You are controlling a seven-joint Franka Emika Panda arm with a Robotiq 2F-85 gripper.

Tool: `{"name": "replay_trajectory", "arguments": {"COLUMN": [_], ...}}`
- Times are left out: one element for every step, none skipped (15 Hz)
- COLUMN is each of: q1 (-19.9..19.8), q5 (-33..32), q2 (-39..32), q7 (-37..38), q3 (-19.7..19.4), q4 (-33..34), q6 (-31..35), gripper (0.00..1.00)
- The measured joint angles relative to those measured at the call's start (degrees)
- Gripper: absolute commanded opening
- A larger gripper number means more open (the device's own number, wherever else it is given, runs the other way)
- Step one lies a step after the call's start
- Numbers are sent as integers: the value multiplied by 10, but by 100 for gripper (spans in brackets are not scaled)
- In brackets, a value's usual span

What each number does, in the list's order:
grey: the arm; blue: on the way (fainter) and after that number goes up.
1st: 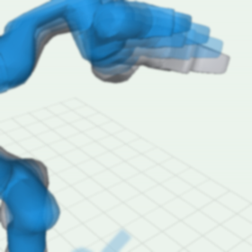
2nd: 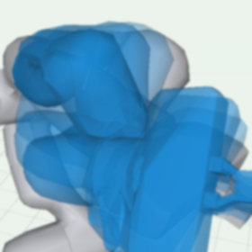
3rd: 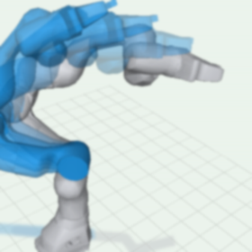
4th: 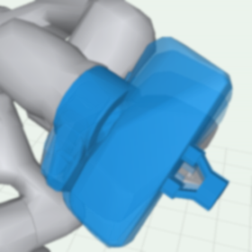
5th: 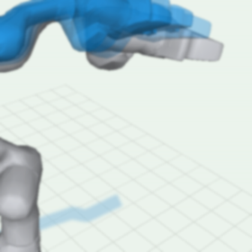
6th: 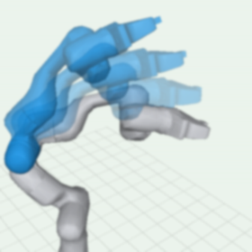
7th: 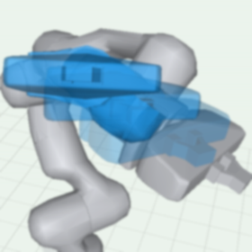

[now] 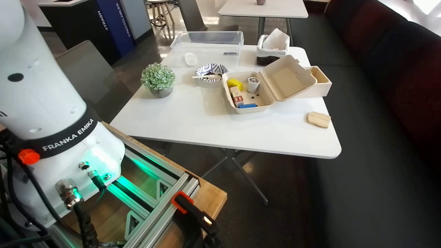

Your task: Use the white spoon to place one coffee bean from bowl in the food pack.

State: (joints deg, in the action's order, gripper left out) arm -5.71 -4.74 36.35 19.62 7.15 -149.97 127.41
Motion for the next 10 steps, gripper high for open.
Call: {"name": "replay_trajectory", "arguments": {"q1": [0,-3,-5,-6,-8,-12,-15,-16,-14,-10], "q5": [0,0,0,1,1,1,0,-2,-4,-4], "q2": [-17,-37,-60,-85,-109,-134,-158,-181,-203,-223], "q7": [19,45,68,88,116,147,176,201,219,225], "q3": [4,10,17,21,25,31,36,40,43,44], "q4": [1,3,7,13,18,24,31,36,41,43], "q6": [20,39,57,75,95,109,116,127,139,156], "gripper": [100,100,100,100,100,100,100,100,100,100]}}
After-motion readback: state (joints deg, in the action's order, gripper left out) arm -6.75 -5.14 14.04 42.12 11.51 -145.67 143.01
